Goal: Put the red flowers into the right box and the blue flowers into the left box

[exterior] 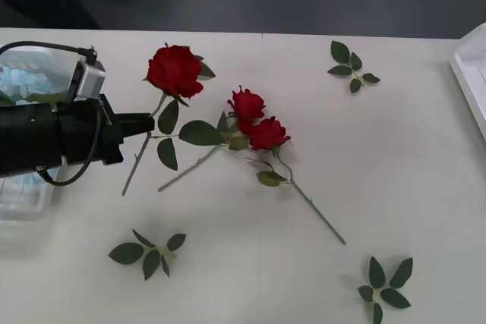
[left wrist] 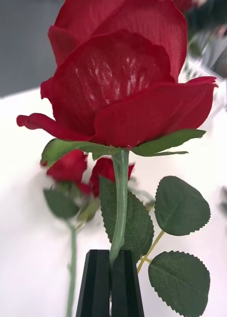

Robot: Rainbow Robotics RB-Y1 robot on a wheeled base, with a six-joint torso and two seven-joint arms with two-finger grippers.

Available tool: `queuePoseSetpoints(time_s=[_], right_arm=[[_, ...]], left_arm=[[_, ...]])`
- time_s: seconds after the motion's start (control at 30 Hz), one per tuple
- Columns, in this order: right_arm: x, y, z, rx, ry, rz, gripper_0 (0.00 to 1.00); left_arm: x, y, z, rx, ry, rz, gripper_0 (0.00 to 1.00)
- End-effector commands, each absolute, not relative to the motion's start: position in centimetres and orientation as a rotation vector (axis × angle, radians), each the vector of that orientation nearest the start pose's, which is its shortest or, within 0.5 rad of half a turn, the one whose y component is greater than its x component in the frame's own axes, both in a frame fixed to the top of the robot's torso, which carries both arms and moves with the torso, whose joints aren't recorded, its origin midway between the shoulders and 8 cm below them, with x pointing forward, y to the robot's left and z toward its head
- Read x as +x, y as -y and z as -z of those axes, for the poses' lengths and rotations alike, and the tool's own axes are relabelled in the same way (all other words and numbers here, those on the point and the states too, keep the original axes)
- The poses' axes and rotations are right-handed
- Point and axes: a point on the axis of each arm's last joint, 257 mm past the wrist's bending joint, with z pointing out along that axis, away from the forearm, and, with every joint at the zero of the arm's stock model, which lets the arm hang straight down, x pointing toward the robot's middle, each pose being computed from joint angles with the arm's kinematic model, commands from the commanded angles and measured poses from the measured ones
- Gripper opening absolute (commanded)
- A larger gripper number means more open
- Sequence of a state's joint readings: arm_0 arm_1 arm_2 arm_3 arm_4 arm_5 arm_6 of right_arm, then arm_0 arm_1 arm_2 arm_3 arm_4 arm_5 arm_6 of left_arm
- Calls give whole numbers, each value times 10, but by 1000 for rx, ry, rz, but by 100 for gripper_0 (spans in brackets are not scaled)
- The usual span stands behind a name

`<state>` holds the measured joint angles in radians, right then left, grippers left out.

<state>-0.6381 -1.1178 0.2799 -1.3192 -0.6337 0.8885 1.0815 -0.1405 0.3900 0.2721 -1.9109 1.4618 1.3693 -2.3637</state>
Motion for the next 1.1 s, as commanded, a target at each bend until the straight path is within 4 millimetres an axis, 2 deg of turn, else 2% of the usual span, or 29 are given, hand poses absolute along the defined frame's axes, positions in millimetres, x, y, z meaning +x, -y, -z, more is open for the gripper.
queuePoseSetpoints(time_s=[0.03,0.17,0.27,0.33,0.47,0.63,0.87,1.1], right_arm=[[605,563,28,139,-2016,471,0],[602,580,16,90,-1988,562,0],[597,594,11,88,-1983,609,0],[591,602,15,100,-2003,631,0],[570,619,38,98,-2109,728,0],[550,638,51,93,-2189,833,0],[539,660,52,83,-2201,935,0],[542,659,60,49,-2185,929,0]], left_arm=[[415,-142,97,908,-1605,805,0],[406,-136,80,906,-1543,870,0],[392,-128,65,919,-1475,946,0],[387,-125,57,926,-1444,971,0],[371,-117,34,970,-1340,1032,0],[346,-109,7,1039,-1164,1142,0],[327,-99,-5,1146,-955,1286,0],[318,-79,10,1225,-904,1304,0]])
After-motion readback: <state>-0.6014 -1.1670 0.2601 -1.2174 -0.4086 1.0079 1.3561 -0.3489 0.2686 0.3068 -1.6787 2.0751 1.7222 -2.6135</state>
